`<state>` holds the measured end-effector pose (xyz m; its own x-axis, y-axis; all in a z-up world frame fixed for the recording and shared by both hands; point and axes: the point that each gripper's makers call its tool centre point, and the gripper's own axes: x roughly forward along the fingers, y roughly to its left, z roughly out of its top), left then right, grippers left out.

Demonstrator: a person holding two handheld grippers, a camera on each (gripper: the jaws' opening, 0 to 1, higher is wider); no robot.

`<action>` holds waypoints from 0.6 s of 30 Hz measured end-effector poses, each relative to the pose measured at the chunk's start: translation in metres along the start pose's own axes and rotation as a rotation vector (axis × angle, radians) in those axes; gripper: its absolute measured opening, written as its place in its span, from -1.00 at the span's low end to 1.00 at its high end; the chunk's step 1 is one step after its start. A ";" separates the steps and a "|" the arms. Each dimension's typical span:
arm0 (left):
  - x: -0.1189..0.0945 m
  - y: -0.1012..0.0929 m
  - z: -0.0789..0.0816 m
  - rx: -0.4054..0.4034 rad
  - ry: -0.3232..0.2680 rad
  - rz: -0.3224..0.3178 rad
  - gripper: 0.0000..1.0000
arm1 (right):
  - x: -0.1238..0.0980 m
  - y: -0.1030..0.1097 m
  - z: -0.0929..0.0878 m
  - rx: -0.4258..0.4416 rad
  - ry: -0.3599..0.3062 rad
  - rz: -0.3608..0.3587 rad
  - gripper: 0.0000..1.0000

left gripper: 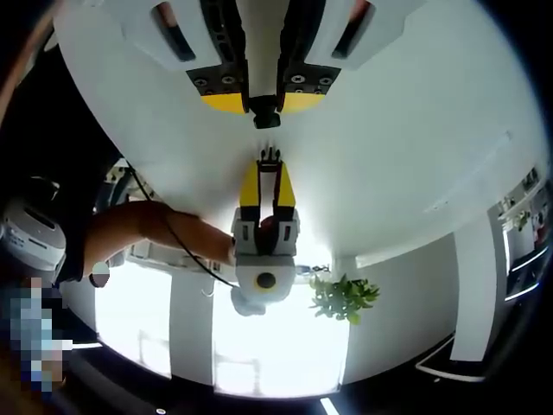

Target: Snap the two parts of the plastic buckle together until the buckle closes and remains connected.

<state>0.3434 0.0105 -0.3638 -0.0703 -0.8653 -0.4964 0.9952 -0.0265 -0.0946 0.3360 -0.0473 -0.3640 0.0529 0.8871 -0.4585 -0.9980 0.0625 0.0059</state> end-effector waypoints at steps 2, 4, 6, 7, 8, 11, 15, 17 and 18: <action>0.000 0.000 0.000 0.002 -0.002 0.002 -0.79 | 0.000 -0.001 0.000 0.001 0.001 0.001 -0.79; 0.000 -0.001 0.001 0.003 -0.002 0.003 -0.79 | 0.000 -0.001 0.000 0.002 0.001 0.002 -0.79; 0.000 -0.001 0.001 0.003 -0.002 0.002 -0.79 | 0.000 -0.001 0.000 0.001 0.001 0.003 -0.79; 0.001 -0.001 0.000 0.004 -0.001 0.002 -0.79 | 0.000 -0.001 0.000 0.000 0.001 0.002 -0.79; 0.001 -0.001 0.000 0.005 0.000 0.002 -0.79 | 0.000 -0.001 0.000 0.000 0.001 0.002 -0.79; 0.001 -0.001 0.000 0.006 -0.001 0.003 -0.79 | 0.000 -0.001 0.000 -0.001 0.000 0.003 -0.79; 0.001 -0.001 0.000 0.007 0.001 0.004 -0.79 | 0.000 -0.001 0.000 -0.003 0.000 0.004 -0.79; 0.003 -0.002 -0.001 0.008 0.003 0.003 -0.79 | 0.000 -0.001 0.000 -0.003 0.000 0.004 -0.79; 0.003 -0.002 -0.001 0.007 0.005 0.001 -0.79 | 0.000 -0.001 0.000 -0.003 0.001 0.004 -0.79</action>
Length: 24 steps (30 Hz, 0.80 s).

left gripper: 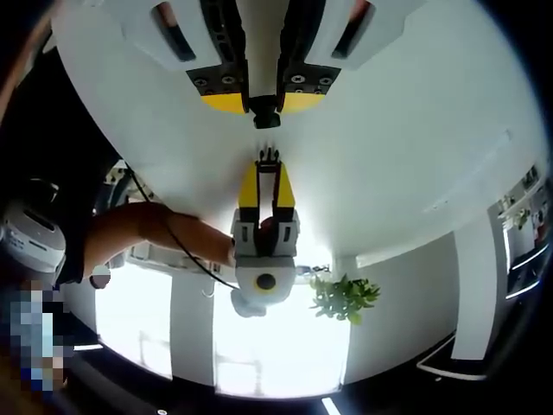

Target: Snap the two parts of the plastic buckle together until the buckle closes and remains connected.

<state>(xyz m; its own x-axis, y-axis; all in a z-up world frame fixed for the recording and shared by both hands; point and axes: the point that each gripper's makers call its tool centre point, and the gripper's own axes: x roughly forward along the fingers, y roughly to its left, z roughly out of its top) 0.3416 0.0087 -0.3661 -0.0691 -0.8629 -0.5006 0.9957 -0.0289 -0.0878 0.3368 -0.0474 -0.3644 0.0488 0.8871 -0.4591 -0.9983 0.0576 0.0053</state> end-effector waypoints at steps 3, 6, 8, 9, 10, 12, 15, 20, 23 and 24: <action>0.001 0.000 0.000 0.005 0.001 0.002 -0.79 | 0.000 0.000 0.000 -0.001 0.000 0.000 -0.79; 0.002 0.001 -0.002 0.001 0.003 -0.002 -0.79 | 0.000 0.000 0.000 -0.001 0.000 0.000 -0.79; 0.002 0.001 -0.003 0.000 0.005 -0.002 -0.79 | 0.000 0.001 0.000 -0.001 0.000 0.000 -0.79; 0.002 0.001 -0.003 0.000 0.005 -0.002 -0.79 | 0.000 0.001 0.000 -0.002 0.001 0.000 -0.79; 0.002 0.001 -0.003 0.001 0.004 -0.003 -0.79 | 0.000 0.001 0.000 -0.002 0.001 0.000 -0.79; 0.002 0.001 -0.002 0.002 -0.001 -0.005 -0.79 | 0.000 0.002 0.001 -0.003 -0.001 0.002 -0.79; 0.002 0.001 -0.002 -0.001 -0.006 -0.008 -0.79 | 0.000 0.001 0.000 -0.004 0.000 0.003 -0.79; 0.004 0.002 -0.003 0.006 -0.004 -0.010 -0.79 | 0.000 0.000 0.000 -0.005 -0.001 0.005 -0.79; 0.005 0.002 -0.004 0.008 -0.001 -0.009 -0.79 | 0.001 -0.001 -0.002 -0.004 0.004 0.006 -0.79; 0.005 0.002 -0.004 0.008 0.000 -0.009 -0.79 | 0.001 -0.001 -0.002 -0.005 0.004 0.006 -0.79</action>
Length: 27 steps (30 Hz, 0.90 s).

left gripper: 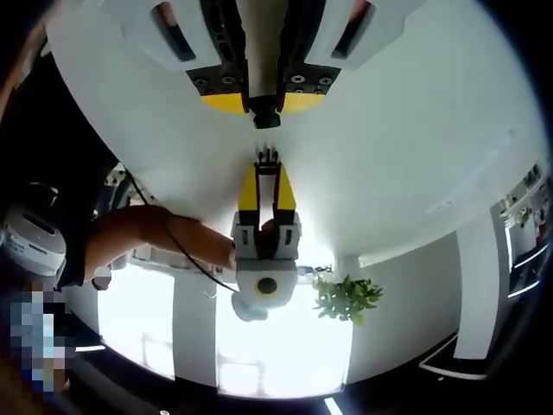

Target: Snap the two parts of the plastic buckle together until the buckle closes and remains connected.

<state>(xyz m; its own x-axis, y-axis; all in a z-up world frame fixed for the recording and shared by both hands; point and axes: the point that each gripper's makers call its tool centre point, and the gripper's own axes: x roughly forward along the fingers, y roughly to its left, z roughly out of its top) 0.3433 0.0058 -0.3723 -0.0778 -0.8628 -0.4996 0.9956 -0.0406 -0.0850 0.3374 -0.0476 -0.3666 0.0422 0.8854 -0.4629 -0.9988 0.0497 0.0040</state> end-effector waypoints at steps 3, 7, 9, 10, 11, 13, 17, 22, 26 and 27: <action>0.001 0.000 0.000 0.003 0.000 0.001 -0.79 | 0.000 0.000 0.000 -0.003 0.000 0.001 -0.79; 0.001 0.001 0.000 0.004 0.001 0.000 -0.79 | 0.000 0.000 0.000 -0.011 0.001 0.001 -0.79; 0.001 0.002 0.000 0.003 0.002 0.000 -0.79 | 0.000 0.000 -0.001 -0.017 0.003 0.003 -0.79; 0.001 0.002 0.000 0.003 0.002 -0.001 -0.79 | 0.001 0.001 -0.001 -0.020 0.004 0.003 -0.79; 0.001 0.002 0.000 0.003 0.002 -0.001 -0.79 | 0.001 0.001 -0.001 -0.023 0.004 0.003 -0.79; 0.001 0.002 0.000 0.003 0.003 -0.001 -0.79 | 0.001 0.001 -0.001 -0.028 0.005 0.004 -0.79; 0.002 0.002 0.000 0.004 0.003 0.000 -0.79 | 0.001 0.001 -0.001 -0.033 0.005 0.002 -0.79; 0.002 0.002 0.000 0.004 0.004 -0.001 -0.79 | 0.001 0.002 -0.001 -0.037 0.007 0.003 -0.79; 0.003 0.002 -0.001 0.006 0.007 -0.002 -0.79 | 0.002 0.003 -0.002 -0.038 0.009 0.004 -0.79; 0.003 0.002 -0.001 0.007 0.008 -0.003 -0.79 | 0.002 0.003 -0.002 -0.039 0.009 0.004 -0.79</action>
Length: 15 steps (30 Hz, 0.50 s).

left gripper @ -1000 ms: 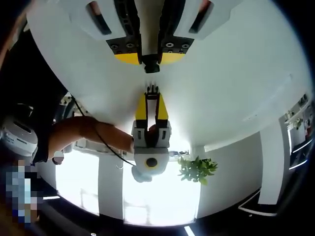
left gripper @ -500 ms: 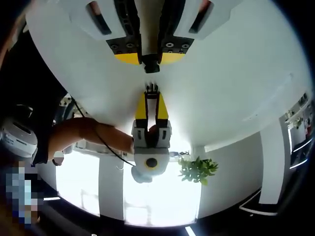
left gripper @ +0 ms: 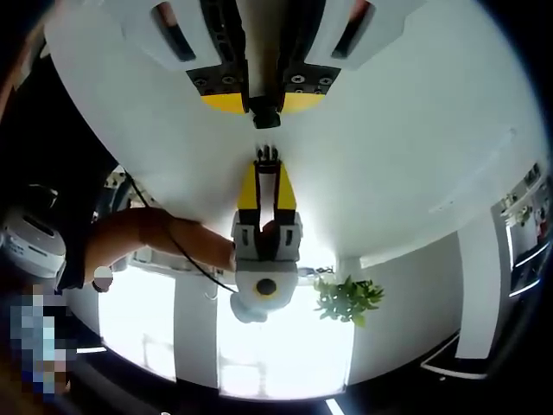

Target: Snap the two parts of the plastic buckle together until the buckle closes and remains connected.

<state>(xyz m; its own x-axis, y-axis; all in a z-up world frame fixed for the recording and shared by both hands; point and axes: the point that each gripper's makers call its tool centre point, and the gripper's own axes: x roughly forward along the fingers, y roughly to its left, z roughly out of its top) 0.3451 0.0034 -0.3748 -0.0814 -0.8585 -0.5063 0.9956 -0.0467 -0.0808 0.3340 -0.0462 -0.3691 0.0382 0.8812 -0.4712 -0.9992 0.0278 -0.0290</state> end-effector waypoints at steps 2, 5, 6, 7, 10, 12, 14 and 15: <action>0.000 0.000 0.000 0.001 0.000 0.000 -0.79 | 0.000 0.000 0.000 -0.001 0.000 0.001 -0.79; 0.000 0.000 0.000 -0.001 -0.001 -0.002 -0.79 | 0.000 0.000 0.000 -0.003 -0.001 0.001 -0.79; 0.000 0.000 0.000 0.000 -0.001 -0.001 -0.79 | 0.000 0.000 0.000 -0.002 -0.001 0.001 -0.79; 0.000 0.000 0.000 -0.002 -0.001 -0.003 -0.79 | 0.000 0.000 0.000 -0.002 -0.002 0.001 -0.79; 0.001 -0.001 -0.001 -0.001 0.001 -0.004 -0.80 | 0.001 -0.001 0.001 -0.005 -0.005 0.000 -0.79; 0.001 -0.001 -0.001 0.000 0.001 -0.005 -0.80 | 0.001 -0.001 0.002 -0.002 -0.015 0.004 -0.79; 0.001 -0.002 0.000 0.002 -0.002 -0.007 -0.80 | 0.003 0.000 0.002 0.000 -0.018 0.007 -0.79; 0.001 -0.002 0.000 0.004 -0.003 -0.007 -0.80 | 0.004 -0.001 0.001 0.000 -0.016 0.009 -0.79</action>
<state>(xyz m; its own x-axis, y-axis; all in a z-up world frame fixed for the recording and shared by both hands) 0.3428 0.0024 -0.3757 -0.0886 -0.8599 -0.5027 0.9952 -0.0553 -0.0810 0.3346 -0.0424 -0.3698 0.0292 0.8887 -0.4575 -0.9995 0.0201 -0.0247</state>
